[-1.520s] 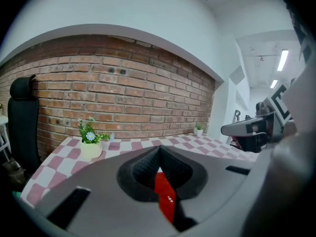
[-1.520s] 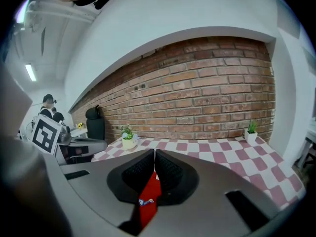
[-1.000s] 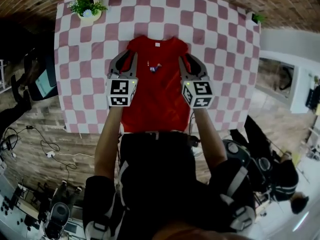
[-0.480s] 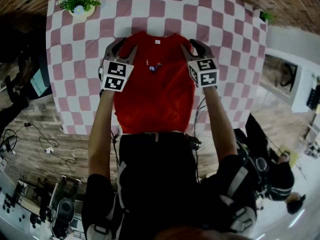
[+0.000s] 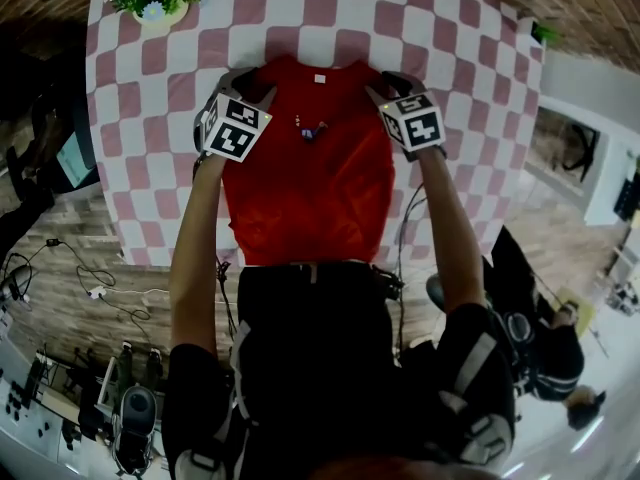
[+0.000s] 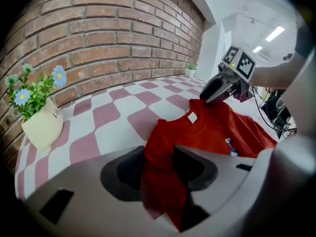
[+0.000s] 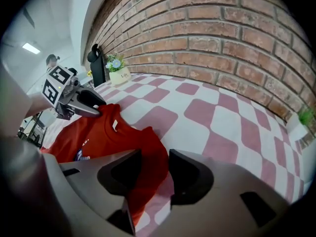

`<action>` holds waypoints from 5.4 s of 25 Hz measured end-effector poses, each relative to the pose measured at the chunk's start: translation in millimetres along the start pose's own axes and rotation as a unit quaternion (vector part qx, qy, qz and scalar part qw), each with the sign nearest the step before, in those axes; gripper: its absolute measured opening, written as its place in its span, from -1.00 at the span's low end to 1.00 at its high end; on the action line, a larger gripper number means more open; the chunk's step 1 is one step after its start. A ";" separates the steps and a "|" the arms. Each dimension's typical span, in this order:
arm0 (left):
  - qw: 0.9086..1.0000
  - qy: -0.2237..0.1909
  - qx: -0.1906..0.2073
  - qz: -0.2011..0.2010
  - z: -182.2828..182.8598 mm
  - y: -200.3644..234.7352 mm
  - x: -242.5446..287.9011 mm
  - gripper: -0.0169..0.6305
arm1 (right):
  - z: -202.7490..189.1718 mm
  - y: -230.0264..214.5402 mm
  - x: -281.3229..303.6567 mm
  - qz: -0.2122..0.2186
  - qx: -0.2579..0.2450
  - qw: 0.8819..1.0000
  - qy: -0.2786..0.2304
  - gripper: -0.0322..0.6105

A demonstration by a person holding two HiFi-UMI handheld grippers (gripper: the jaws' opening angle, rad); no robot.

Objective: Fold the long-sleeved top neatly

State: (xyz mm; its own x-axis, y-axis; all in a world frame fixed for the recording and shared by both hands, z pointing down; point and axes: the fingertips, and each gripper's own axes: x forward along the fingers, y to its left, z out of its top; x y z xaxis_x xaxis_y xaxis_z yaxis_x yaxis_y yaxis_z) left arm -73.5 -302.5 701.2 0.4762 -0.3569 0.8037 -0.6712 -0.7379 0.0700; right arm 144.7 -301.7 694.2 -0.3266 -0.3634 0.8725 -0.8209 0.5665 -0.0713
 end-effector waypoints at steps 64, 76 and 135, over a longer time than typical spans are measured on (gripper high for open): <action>0.971 -0.199 0.116 0.060 64.2 -42.6 -173.0 -0.85 | 37.1 42.1 -188.3 -0.154 -0.026 0.966 -0.204 -0.81; 0.961 -0.230 0.143 0.057 27.5 -118.8 -237.1 -0.85 | -36.0 106.1 -245.0 -0.187 -0.013 0.955 -0.230 -0.82; 0.986 -0.125 0.013 0.112 -244.4 -290.1 -192.9 -0.72 | -293.9 265.3 -182.0 -0.106 -0.016 0.976 -0.188 -0.81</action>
State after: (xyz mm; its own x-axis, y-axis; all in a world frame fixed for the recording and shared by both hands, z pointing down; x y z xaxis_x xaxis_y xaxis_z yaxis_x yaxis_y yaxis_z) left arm -109.5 120.5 670.3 0.4448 -0.6410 0.6255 -0.7627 -0.6372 -0.1106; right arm 124.1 132.2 658.6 -0.3046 -0.7176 0.6263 -0.8754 0.4700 0.1128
